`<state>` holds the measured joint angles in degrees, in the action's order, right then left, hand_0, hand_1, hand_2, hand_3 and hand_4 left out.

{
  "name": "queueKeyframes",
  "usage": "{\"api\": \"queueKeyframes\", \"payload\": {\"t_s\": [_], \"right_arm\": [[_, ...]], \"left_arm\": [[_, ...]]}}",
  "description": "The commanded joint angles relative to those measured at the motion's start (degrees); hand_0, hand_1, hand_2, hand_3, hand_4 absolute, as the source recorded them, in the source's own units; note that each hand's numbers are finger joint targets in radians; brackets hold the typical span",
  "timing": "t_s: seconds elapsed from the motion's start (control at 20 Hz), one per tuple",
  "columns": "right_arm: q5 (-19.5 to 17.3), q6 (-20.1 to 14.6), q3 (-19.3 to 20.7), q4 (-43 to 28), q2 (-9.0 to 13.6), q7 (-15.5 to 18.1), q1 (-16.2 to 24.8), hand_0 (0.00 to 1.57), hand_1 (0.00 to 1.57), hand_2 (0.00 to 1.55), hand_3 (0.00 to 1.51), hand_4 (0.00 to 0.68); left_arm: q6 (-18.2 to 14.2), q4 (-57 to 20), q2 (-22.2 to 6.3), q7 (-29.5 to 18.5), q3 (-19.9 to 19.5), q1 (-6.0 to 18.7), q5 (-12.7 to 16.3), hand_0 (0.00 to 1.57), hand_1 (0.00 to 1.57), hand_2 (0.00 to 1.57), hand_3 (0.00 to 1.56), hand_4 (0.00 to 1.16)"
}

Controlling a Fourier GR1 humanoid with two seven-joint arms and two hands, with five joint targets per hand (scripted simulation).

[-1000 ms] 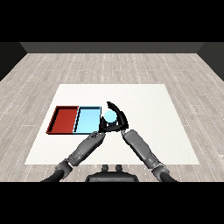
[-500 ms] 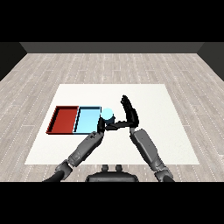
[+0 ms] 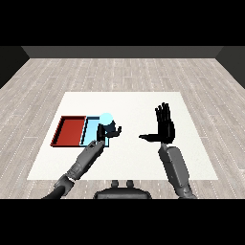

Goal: Pick the blue can and put it in the blue box

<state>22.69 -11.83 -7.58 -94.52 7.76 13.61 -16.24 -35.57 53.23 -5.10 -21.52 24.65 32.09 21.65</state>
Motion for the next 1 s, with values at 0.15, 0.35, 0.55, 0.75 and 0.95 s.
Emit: {"api": "queueKeyframes", "payload": {"t_s": [0.15,0.35,0.55,0.75,0.95], "right_arm": [[4.0,4.6,6.8,-0.3,2.7,1.2,3.1,0.00,0.00,0.00,0.00,0.000],[0.2,0.2,5.0,-1.8,0.3,1.5,5.3,0.00,0.00,0.00,0.00,0.000],[2.7,3.8,9.1,5.1,2.0,3.1,2.7,0.00,0.00,0.00,0.00,0.000],[0.1,3.1,7.0,8.5,-0.3,5.7,1.3,0.00,0.00,0.00,0.00,0.000],[2.8,3.6,10.0,7.9,1.8,2.4,0.5,0.00,0.00,0.00,0.00,0.000]], "left_arm": [[2.0,-4.8,-5.3,4.5,-6.2,3.9,-1.5,1.57,1.57,1.56,1.47,1.13],[6.6,-14.5,-8.8,6.2,-10.8,9.8,-0.7,1.57,1.57,1.57,1.49,1.11],[5.6,-26.7,-6.9,6.2,-11.1,12.9,-3.3,1.57,1.57,1.57,1.49,1.10],[5.1,-35.5,-7.0,13.6,-11.4,18.9,-4.4,1.57,1.57,1.57,1.46,1.02],[4.4,-43.9,-5.7,11.2,-12.0,17.3,-5.7,1.57,1.57,1.51,1.35,0.99]]}}
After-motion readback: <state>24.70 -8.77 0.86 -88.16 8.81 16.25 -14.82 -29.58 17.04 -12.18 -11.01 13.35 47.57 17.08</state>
